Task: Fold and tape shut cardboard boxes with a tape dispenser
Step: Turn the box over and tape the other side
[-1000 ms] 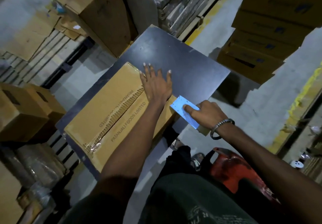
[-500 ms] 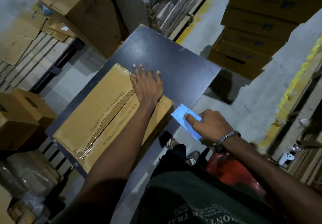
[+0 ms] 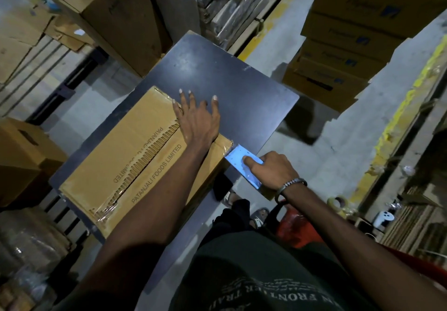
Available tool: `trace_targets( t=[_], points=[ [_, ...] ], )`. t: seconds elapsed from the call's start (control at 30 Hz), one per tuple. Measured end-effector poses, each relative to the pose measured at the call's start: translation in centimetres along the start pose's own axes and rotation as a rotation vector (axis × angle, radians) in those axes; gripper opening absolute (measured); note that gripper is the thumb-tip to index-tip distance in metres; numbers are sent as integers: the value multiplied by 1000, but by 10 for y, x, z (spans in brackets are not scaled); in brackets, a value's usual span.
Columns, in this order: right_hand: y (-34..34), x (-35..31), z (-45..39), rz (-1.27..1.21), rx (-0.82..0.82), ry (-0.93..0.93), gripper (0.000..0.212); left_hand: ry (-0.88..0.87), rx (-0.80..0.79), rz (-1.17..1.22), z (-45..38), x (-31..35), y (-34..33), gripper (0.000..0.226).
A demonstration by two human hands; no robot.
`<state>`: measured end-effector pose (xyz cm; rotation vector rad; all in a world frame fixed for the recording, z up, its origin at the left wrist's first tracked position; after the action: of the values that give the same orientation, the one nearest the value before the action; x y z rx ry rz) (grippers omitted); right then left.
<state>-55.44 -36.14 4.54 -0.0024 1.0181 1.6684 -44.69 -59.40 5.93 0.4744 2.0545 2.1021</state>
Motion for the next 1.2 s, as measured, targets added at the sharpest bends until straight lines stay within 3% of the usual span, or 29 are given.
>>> trace_targets(
  t=[0.1, 0.2, 0.33, 0.5, 0.6, 0.67, 0.83, 1.03, 1.2],
  points=[
    [4, 0, -4, 5, 19, -8, 63, 6, -10, 11, 0, 3, 3, 91],
    [-22, -7, -8, 196, -10, 35, 53, -2, -7, 18, 5, 5, 5, 94],
    [-60, 4, -14, 86, -75, -41, 57, -13, 1, 44, 1, 1, 4, 94],
    [-14, 17, -43, 220, 111, -17, 57, -1, 17, 152, 0, -1, 6, 85],
    [9, -5, -68, 351, 300, 144, 55, 1, 111, 521, 7, -13, 21, 66],
    [19, -31, -88, 401, 404, 285, 50, -15, 133, 690, 18, -20, 30, 65],
    [7, -75, -148, 642, 434, 506, 52, -30, 104, 456, 44, -44, 18, 82],
    [-40, -59, -196, 803, 295, 476, 52, -57, 19, 267, 51, -52, -2, 94],
    [-43, -41, -185, 606, 157, 428, 47, -39, 23, 260, 52, -49, 1, 90]
  ],
)
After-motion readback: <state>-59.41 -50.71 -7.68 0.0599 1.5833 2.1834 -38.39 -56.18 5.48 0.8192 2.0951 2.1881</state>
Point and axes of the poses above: each hand's wrist, its own z-axis away from the middle knuckle, its own y-axis out of the back of the hand, x = y × z, the point moved 8 cm from there along -z, towards the middle knuckle, and after that the axes turned 2 degrees about z, right-handed, at the moved point
